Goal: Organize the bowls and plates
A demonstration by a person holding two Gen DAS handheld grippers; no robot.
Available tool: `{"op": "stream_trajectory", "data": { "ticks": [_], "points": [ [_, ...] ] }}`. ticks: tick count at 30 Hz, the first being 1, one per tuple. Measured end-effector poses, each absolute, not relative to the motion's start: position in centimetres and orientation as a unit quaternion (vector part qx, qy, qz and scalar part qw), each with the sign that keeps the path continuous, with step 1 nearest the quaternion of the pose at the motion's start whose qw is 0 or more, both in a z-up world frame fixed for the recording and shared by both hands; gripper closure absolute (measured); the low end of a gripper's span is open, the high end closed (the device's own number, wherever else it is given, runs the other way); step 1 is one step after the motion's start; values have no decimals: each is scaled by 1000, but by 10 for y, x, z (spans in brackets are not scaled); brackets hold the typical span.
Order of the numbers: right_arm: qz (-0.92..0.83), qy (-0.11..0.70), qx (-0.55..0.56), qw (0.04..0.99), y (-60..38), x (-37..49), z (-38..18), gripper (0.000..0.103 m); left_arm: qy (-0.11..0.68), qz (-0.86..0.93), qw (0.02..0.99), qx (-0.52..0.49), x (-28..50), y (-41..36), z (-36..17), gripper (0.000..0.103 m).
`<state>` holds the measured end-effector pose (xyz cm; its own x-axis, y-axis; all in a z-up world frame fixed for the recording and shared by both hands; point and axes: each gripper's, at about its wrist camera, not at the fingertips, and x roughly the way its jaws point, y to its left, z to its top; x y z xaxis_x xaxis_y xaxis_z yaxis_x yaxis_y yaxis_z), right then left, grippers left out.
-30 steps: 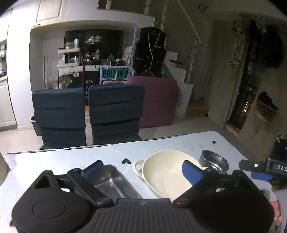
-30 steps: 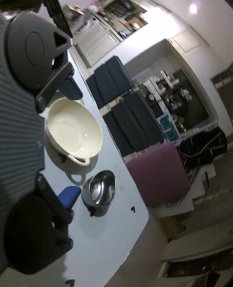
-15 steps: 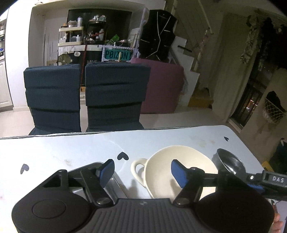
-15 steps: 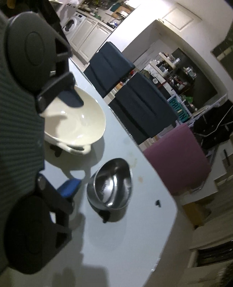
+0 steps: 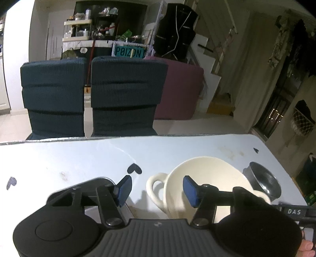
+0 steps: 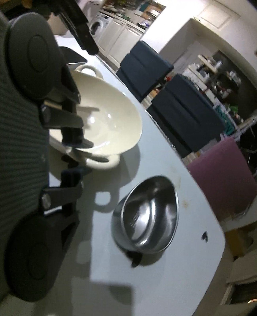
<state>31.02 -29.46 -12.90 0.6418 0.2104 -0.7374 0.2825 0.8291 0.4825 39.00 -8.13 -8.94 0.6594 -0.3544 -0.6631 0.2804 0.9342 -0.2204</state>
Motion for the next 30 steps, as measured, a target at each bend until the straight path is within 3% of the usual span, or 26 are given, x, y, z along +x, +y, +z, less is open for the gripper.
{"op": "stream_trajectory", "data": {
  "ticks": [13, 21, 30],
  "points": [
    [-14, 412, 275, 869, -306, 314, -127, 83, 398, -176, 900, -35, 403, -90, -109, 58],
    [-9, 412, 270, 870, -306, 313, -126, 83, 407, -190, 892, -52, 413, -95, -116, 73],
    [-1, 417, 264, 870, -306, 316, -127, 83, 417, -195, 886, -63, 416, -94, -120, 73]
  ]
}}
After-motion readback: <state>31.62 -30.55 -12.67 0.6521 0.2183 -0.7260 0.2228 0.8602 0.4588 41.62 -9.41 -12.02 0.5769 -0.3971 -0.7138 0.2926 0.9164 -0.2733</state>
